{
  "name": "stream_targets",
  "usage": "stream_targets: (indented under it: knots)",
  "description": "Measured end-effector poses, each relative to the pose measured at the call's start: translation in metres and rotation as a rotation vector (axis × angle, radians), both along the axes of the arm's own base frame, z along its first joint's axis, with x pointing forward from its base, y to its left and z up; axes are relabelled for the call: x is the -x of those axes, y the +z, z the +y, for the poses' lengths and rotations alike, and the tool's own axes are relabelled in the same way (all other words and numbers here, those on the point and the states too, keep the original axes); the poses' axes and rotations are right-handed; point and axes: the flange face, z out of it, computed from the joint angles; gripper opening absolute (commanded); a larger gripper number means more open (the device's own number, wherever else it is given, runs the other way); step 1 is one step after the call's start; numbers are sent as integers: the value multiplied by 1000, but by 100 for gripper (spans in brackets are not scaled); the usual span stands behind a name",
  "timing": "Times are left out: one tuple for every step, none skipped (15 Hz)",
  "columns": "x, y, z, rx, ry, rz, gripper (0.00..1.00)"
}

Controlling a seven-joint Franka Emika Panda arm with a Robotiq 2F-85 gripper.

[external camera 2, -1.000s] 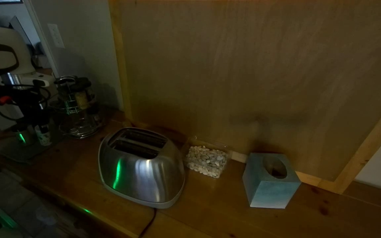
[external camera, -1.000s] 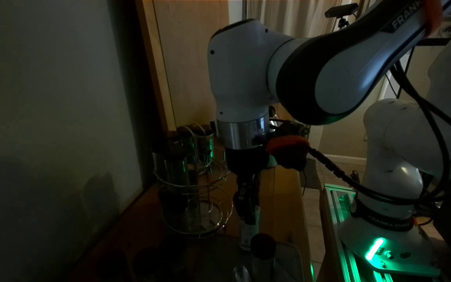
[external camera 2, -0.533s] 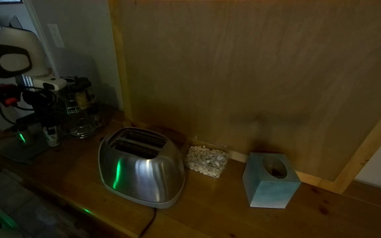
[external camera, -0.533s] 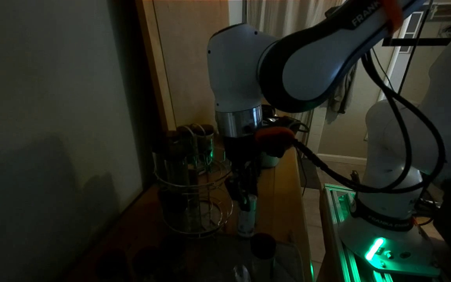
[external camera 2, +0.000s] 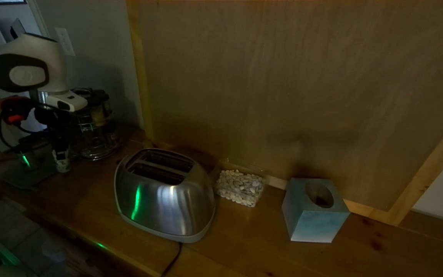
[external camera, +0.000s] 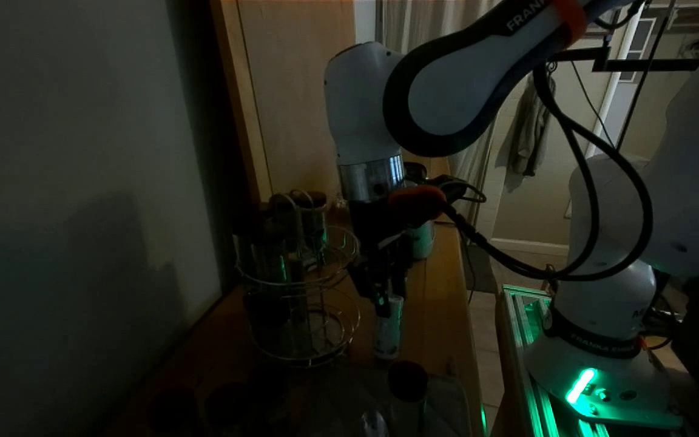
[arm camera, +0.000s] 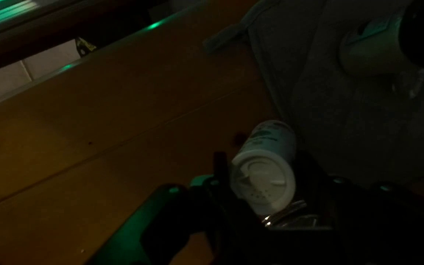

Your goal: Rotate the silver stand then put the white container on the bottom shelf of the stand.

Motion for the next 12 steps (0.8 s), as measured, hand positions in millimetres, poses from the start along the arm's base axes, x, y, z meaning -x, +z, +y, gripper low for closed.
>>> stream_targets:
  knots:
    - [0, 0, -4, -10, -27, 12, 24]
    - [0, -1, -9, -14, -54, 22, 24]
    - [-1, -1, -15, -13, -80, 28, 24]
    - [-1, -2, -19, -8, -105, 34, 24]
    - [0, -4, -24, 1, -130, 41, 24]
    - [1, -6, -27, 12, -156, 47, 24]
    - [2, -8, -31, 33, -179, 50, 24]
    - [2, -7, -33, 56, -200, 50, 24]
    - [3, -7, -35, 85, -219, 51, 24]
    - [4, -7, -38, 107, -238, 55, 24]
    - [5, -6, -39, 117, -259, 60, 24]
    - [5, -6, -41, 116, -281, 67, 24]
